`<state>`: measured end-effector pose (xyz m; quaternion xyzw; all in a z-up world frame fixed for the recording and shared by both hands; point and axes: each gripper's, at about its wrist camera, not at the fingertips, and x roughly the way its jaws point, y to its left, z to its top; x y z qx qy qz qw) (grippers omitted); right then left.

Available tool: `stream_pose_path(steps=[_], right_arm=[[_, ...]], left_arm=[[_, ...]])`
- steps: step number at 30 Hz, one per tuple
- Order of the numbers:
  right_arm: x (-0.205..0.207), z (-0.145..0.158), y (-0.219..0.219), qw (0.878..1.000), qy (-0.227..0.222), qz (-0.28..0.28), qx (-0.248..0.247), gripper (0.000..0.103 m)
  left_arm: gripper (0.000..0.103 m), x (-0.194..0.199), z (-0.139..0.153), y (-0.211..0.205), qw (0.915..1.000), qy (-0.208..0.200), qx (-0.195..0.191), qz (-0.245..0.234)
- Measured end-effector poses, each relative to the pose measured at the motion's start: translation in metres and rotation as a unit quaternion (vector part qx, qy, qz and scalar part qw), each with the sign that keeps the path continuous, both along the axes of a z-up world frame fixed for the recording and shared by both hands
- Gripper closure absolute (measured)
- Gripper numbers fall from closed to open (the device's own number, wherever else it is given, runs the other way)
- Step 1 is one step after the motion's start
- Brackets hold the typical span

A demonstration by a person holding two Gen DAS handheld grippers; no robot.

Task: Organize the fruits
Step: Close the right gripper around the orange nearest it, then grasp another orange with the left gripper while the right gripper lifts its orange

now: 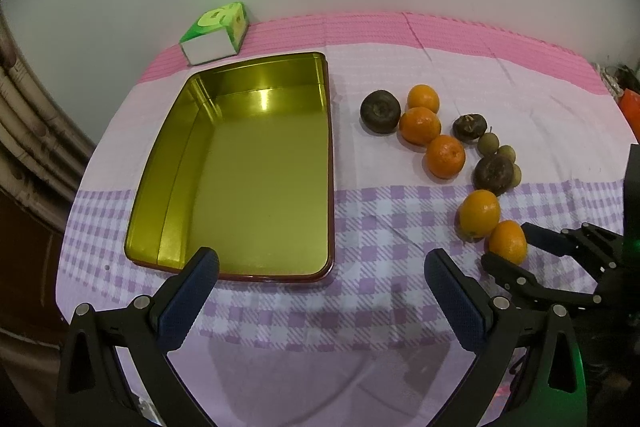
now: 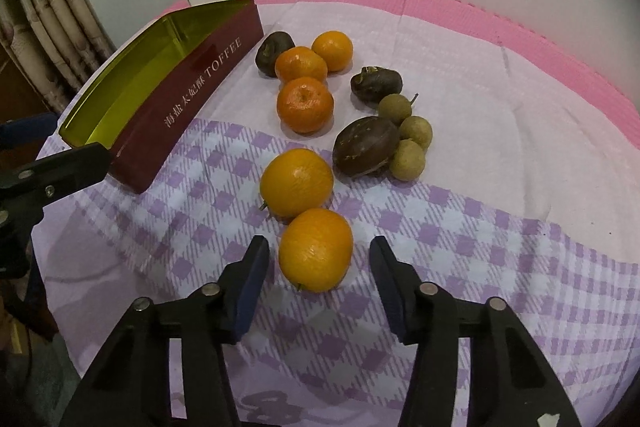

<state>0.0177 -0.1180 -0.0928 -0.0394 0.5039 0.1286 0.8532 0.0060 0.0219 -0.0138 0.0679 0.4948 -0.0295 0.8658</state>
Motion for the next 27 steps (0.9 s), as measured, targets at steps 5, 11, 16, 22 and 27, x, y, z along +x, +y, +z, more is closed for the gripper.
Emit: stream_pose_path(steps=[5, 11, 16, 22, 27], right_arm=[[0.003, -0.005, 0.003, 1.0, 0.008, -0.002, 0.002, 0.063], [0.003, -0.005, 0.0, 1.0, 0.006, -0.004, 0.006, 0.068], [0.006, -0.004, -0.008, 1.0, 0.003, -0.018, -0.003, 0.068], [0.013, -0.004, -0.042, 0.998, 0.002, -0.063, -0.008, 0.068], [0.019, -0.004, -0.07, 0.995, 0.001, -0.095, -0.011, 0.068]], left_arm=[[0.001, 0.001, -0.001, -0.005, 1.0, 0.001, 0.003, -0.004], [0.001, 0.001, -0.001, -0.012, 0.9999, 0.003, 0.004, -0.013], [0.001, 0.003, 0.001, -0.022, 0.9995, 0.003, 0.002, -0.03], [0.001, 0.004, -0.002, -0.04, 0.9979, 0.013, -0.016, -0.061], [0.001, 0.009, -0.003, -0.06, 0.9955, 0.017, -0.024, -0.09]])
